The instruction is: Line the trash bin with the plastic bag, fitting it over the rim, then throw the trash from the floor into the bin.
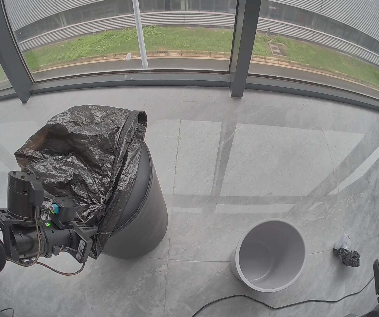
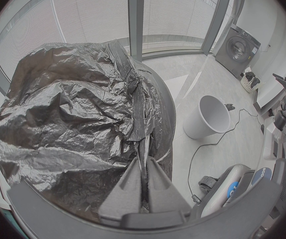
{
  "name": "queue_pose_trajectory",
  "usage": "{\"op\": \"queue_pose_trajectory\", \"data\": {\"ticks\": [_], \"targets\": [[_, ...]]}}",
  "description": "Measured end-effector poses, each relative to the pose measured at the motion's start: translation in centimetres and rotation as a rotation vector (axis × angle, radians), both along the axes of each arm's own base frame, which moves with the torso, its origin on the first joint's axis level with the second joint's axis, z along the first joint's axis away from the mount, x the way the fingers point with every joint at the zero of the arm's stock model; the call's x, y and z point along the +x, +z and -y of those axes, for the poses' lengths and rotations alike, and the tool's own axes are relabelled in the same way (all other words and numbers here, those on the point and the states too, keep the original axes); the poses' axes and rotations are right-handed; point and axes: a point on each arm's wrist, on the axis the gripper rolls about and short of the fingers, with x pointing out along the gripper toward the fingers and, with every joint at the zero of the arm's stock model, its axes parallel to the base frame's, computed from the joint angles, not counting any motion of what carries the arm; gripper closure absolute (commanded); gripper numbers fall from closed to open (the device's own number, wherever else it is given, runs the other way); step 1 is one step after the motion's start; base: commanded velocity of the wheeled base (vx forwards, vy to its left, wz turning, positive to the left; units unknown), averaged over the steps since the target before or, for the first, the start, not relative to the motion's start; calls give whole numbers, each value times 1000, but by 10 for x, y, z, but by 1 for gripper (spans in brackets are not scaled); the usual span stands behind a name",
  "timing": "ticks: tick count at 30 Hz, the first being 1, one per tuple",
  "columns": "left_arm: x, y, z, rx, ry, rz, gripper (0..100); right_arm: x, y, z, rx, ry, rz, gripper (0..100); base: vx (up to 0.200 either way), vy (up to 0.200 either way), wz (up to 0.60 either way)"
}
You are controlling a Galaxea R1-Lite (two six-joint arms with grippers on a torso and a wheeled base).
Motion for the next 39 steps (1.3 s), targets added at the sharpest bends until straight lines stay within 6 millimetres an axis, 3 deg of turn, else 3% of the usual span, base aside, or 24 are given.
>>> {"op": "queue_pose_trajectory", "data": {"ticks": [12, 17, 26, 33, 39], "targets": [[-25, 18, -9, -107, -33, 71, 100, 0, 0, 0, -1, 2, 0, 0, 0, 0, 0], [-29, 37, -10, -147, -28, 148, 100, 0, 0, 0, -3, 2, -1, 0, 0, 0, 0], [-5, 85, -11, -146, -17, 315, 100, 0, 0, 0, -7, 5, -2, 0, 0, 0, 0], [17, 112, -3, 28, -122, 465, 100, 2, 0, 0, -12, 27, -28, 0, 0, 0, 0], [21, 137, 2, 21, -141, 551, 100, 7, 10, 0, -33, 70, -48, 0, 0, 0, 0]]}}
